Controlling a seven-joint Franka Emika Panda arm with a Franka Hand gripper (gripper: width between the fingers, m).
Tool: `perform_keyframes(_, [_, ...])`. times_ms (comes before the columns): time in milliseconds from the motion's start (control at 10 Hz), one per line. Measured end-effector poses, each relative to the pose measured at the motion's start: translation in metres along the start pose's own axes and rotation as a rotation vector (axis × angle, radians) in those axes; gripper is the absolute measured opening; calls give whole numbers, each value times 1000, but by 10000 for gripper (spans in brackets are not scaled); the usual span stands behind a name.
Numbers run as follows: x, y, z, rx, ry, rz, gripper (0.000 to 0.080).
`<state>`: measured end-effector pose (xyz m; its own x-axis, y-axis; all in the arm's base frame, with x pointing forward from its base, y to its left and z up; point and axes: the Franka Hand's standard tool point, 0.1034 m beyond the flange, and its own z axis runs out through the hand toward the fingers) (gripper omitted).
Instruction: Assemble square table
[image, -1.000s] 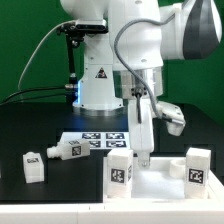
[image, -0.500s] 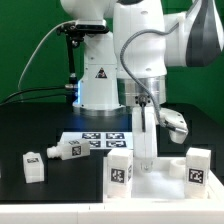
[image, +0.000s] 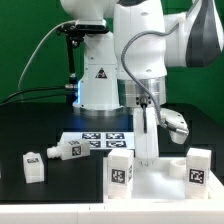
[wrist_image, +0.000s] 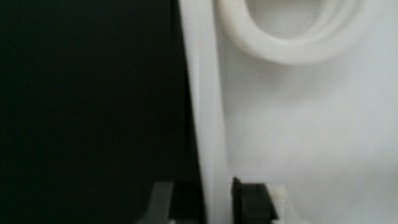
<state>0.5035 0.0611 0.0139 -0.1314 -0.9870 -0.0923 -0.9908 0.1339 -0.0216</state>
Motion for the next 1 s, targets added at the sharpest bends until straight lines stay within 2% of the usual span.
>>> perform_keyframes(500, [1,0,0,0,0,-68,61])
perform_keyframes(600, [6,-2,-6,6,-6,-163,61])
perform_keyframes(700, [18,0,-16,4,-19,-290,61])
perform_keyframes(800, [33,5,-19,-10,-34,-382,61])
perform_keyframes(1000, [63,10,-15,-39,-59,-528,62])
